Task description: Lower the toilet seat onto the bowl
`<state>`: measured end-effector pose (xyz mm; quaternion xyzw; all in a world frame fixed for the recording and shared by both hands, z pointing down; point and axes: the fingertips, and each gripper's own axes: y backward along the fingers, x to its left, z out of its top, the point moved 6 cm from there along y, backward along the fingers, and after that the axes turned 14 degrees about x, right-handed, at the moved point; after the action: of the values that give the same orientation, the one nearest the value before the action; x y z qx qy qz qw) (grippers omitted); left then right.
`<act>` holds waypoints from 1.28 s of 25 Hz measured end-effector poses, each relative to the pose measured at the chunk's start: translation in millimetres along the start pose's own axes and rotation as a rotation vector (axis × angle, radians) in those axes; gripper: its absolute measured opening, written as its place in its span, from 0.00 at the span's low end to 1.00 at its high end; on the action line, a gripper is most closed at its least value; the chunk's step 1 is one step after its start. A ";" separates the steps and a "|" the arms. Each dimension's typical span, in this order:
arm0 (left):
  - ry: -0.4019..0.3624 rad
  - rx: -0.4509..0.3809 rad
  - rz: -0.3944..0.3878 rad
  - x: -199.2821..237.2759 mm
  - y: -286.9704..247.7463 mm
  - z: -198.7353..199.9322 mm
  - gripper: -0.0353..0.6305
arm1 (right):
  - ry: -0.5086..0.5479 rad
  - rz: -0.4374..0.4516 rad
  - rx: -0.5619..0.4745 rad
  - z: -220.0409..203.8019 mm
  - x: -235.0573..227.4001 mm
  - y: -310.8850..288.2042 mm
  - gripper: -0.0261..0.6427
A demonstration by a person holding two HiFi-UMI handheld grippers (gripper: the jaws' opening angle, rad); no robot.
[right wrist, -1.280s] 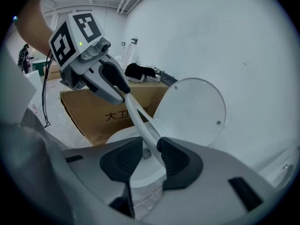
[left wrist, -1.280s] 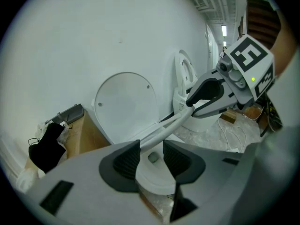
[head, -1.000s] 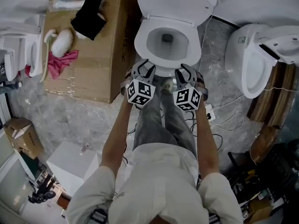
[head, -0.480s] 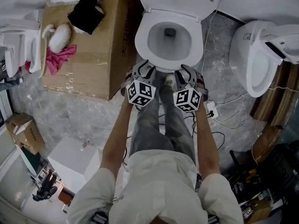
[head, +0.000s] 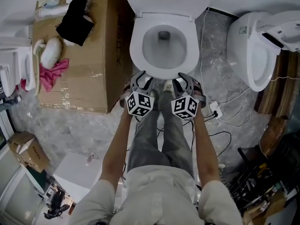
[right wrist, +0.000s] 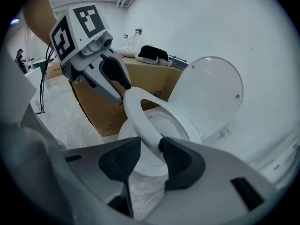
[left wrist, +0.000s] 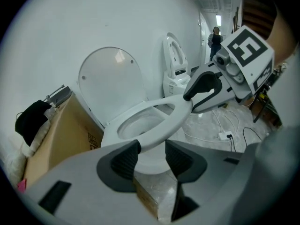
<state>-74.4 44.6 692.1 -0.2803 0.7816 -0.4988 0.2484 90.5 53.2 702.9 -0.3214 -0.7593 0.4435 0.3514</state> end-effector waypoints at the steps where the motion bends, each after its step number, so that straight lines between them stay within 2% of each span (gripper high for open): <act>1: -0.003 -0.004 -0.003 -1.2 -2.0 -2.9 0.35 | -0.004 -0.006 0.002 -1.9 2.9 -1.8 0.27; 13: -0.034 -0.018 -0.034 -16.7 -34.3 -29.9 0.35 | -0.015 -0.047 0.051 -25.5 29.8 -32.6 0.27; 32: -0.063 0.051 -0.086 -34.4 -87.4 -67.5 0.35 | 0.023 -0.070 0.133 -57.1 68.9 -85.9 0.28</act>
<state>-78.1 81.3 801.8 -0.3225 0.7479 -0.5196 0.2582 84.5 99.5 817.9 -0.2754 -0.7348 0.4769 0.3959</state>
